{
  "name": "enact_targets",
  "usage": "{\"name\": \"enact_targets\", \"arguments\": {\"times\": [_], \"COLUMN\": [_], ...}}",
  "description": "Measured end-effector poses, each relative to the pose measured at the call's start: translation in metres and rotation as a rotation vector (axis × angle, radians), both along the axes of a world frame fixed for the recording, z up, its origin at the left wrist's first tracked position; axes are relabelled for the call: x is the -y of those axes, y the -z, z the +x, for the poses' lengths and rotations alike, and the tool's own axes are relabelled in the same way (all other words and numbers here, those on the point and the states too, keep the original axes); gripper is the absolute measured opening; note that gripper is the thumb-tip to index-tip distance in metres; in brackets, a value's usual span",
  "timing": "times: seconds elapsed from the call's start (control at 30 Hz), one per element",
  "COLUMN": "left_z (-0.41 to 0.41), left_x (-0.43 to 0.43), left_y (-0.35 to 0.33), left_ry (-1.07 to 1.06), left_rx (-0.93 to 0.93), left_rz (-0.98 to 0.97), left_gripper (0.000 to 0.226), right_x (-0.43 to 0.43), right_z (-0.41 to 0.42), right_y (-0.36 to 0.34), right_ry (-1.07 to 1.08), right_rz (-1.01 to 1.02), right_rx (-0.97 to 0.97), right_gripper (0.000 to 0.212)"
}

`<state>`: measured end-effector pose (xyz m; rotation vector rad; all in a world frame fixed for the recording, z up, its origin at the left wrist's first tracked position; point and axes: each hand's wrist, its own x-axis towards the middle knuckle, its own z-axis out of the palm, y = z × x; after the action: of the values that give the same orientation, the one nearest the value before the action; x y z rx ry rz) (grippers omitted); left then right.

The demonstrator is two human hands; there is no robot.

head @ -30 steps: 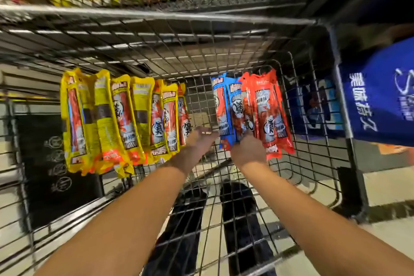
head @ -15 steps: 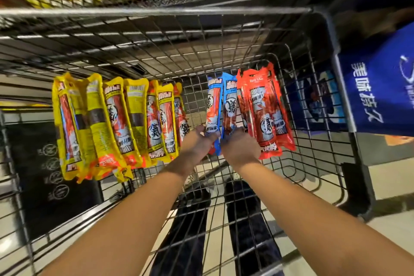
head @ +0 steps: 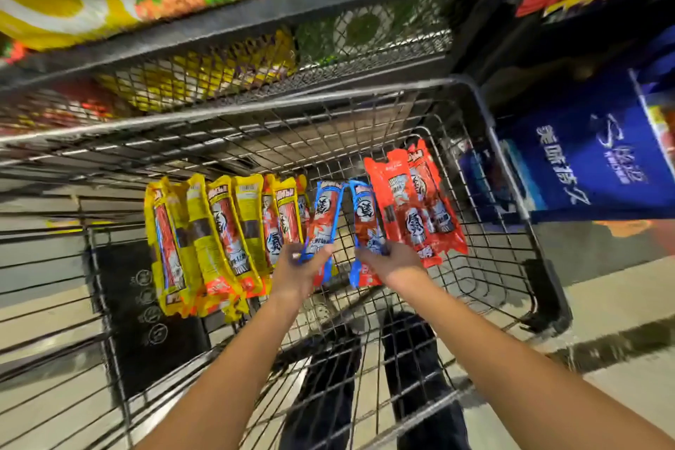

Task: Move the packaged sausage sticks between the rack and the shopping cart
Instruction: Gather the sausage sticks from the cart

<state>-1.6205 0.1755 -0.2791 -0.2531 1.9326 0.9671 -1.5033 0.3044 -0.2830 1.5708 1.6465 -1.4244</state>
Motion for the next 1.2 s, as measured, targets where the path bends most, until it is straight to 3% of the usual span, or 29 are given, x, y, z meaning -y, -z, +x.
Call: {"name": "enact_targets", "arguments": {"times": [0.1,0.17,0.27,0.37,0.47,0.57,0.7,0.83,1.2], "left_z": [-0.001,0.0,0.009,0.02,0.037,0.06,0.099,0.153,0.394], "left_x": [0.012,0.021,0.033,0.043,0.044,0.024,-0.014,-0.065,-0.17], "left_y": [-0.033,-0.061,-0.111,-0.159,-0.19,-0.219,-0.242,-0.264,-0.309], "left_ry": [-0.122,-0.041,0.002,0.068,0.169,0.318,0.475,0.627,1.056], "left_rx": [0.064,0.023,-0.032,-0.064,-0.067,-0.115,-0.074,-0.075,0.003], "left_rz": [0.025,0.012,0.028,0.072,0.086,0.121,0.149,0.2,0.274], "left_gripper": [0.058,0.05,0.036,0.036,0.041,0.036,0.046,0.028,0.037], "right_x": [0.002,0.004,0.016,0.032,0.043,0.048,0.06,0.075,0.084], "right_z": [0.008,0.019,0.045,0.085,0.113,0.147,0.209,0.283,0.495], "right_y": [-0.035,-0.069,-0.118,-0.139,-0.191,-0.23,-0.254,-0.27,-0.296], "right_ry": [0.154,0.205,0.338,0.552,0.71,0.891,1.062,1.269,1.796], "right_rz": [0.013,0.048,0.043,0.023,0.055,0.054,0.074,0.113,0.191], "right_rx": [-0.079,-0.076,-0.07,-0.144,-0.236,-0.283,-0.295,-0.283,-0.336], "right_gripper": [0.039,0.033,0.044,0.055,0.031,0.018,0.009,0.014,0.028]}}
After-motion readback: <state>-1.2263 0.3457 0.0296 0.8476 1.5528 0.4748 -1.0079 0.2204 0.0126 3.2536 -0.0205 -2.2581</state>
